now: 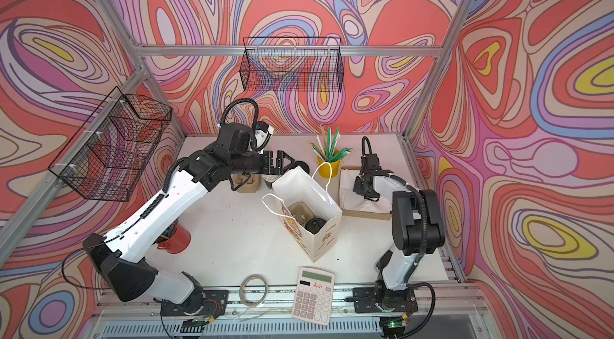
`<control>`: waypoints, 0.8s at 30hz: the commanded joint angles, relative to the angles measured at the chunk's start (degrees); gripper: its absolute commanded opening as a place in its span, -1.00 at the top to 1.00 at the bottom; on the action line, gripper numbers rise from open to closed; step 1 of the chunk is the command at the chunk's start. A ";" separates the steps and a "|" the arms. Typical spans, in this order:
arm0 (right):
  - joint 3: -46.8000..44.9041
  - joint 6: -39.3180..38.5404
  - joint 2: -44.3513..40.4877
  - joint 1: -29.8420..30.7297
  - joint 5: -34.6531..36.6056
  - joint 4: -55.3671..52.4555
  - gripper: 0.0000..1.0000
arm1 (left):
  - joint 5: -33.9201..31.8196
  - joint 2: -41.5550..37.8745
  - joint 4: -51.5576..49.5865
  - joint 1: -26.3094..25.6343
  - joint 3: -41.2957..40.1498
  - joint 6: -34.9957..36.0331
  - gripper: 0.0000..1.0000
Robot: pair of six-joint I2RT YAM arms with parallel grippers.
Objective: Pack a coffee takeout order
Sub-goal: Pick up the napkin from the napkin box.
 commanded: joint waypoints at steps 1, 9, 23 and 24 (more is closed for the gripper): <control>-0.39 0.12 -2.62 -0.20 1.61 -0.82 0.66 | 0.16 -0.86 0.61 0.31 -0.49 0.12 -1.00; 0.84 0.10 -6.66 -0.24 2.95 -2.45 0.74 | 0.12 -1.05 0.69 0.40 -0.69 0.13 -1.00; 6.55 1.05 -17.02 -0.20 5.04 -6.95 1.00 | -1.14 -2.63 -0.17 0.64 -0.94 0.55 -1.00; 8.23 1.07 -17.90 -0.20 5.20 -8.21 1.00 | -1.28 -3.00 -0.19 0.71 -0.92 0.70 -1.00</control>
